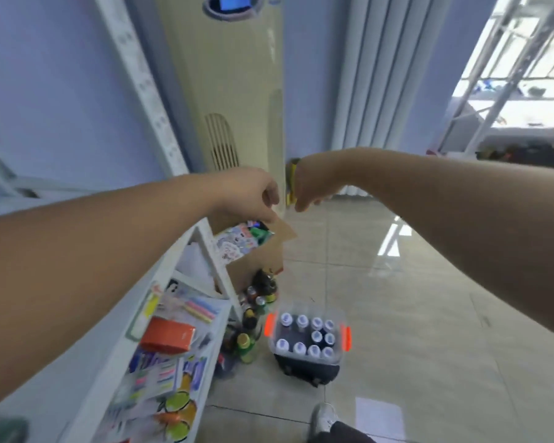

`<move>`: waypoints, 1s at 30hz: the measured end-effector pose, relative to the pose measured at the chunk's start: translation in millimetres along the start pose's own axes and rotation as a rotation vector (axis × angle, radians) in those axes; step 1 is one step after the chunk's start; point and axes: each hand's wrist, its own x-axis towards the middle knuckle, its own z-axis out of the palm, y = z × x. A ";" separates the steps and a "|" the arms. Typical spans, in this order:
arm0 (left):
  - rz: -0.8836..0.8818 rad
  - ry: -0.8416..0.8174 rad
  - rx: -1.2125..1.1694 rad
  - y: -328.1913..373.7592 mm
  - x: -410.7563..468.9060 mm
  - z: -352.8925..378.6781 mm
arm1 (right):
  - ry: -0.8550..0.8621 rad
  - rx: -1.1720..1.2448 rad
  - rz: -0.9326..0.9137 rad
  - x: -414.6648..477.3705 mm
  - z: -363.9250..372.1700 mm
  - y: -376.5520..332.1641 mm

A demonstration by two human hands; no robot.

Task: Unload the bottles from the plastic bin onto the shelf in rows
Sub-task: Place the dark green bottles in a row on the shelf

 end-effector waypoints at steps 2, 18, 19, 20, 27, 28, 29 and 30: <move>-0.003 -0.081 -0.014 6.1 27.0 22.4 | -0.066 0.037 0.009 18.5 30.2 37.1; -0.102 -0.571 -0.292 -44.1 208.2 363.4 | -0.433 0.393 0.335 142.3 369.7 135.6; -0.112 -0.566 -0.316 -48.9 220.4 388.8 | -0.440 0.421 0.372 152.5 391.2 137.8; -0.117 -0.563 -0.333 -53.3 232.0 414.0 | -0.441 0.456 0.401 163.5 413.0 140.3; -0.017 -0.695 -0.307 -68.9 285.1 562.9 | -0.417 0.778 0.626 216.0 546.7 131.3; 0.002 -0.708 -0.306 -69.5 288.5 578.5 | -0.408 0.803 0.646 220.8 561.6 130.0; 0.019 -0.710 -0.306 -69.9 291.2 593.1 | -0.393 0.821 0.663 225.9 574.5 129.4; 0.031 -0.706 -0.306 -69.8 293.5 606.2 | -0.382 0.823 0.677 230.8 585.3 129.3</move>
